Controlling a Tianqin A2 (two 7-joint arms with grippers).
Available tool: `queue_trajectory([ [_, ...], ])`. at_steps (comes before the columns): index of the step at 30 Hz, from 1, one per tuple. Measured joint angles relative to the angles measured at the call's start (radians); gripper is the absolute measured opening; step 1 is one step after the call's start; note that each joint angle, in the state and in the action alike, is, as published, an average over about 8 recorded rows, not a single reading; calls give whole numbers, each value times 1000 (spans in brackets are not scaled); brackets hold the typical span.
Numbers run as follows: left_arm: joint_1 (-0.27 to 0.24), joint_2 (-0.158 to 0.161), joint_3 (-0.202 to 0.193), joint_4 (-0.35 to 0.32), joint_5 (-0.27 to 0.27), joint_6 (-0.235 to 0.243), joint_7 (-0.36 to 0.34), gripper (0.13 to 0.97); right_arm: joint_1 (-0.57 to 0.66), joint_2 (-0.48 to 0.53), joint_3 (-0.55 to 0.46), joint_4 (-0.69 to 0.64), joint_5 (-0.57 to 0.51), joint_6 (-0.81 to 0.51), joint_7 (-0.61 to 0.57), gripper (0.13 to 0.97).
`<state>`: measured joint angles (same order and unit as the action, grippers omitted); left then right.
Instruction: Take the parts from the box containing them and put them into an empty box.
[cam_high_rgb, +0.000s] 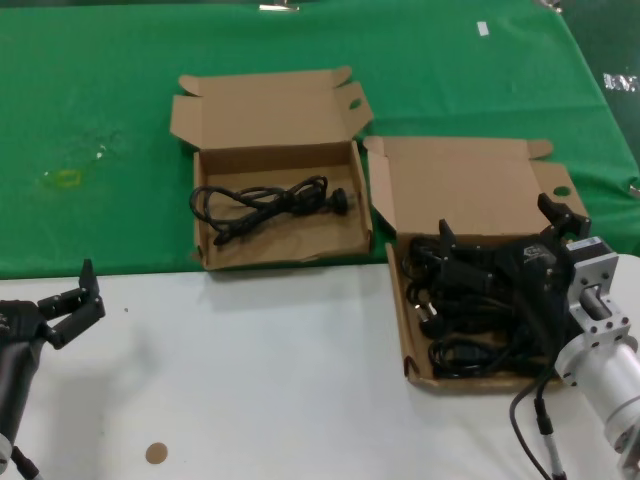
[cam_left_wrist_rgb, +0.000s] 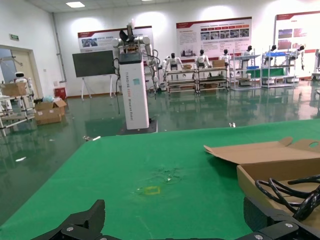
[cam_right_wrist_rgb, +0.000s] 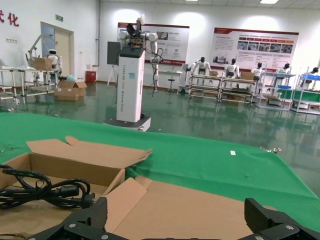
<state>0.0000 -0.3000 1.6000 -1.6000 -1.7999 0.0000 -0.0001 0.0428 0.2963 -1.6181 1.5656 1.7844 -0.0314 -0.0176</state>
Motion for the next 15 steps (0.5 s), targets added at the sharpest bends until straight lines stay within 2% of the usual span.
queue_trajectory([
  [15, 0, 0, 0, 0, 0, 0, 0, 966, 0, 0, 0, 0, 0, 0, 0, 966],
])
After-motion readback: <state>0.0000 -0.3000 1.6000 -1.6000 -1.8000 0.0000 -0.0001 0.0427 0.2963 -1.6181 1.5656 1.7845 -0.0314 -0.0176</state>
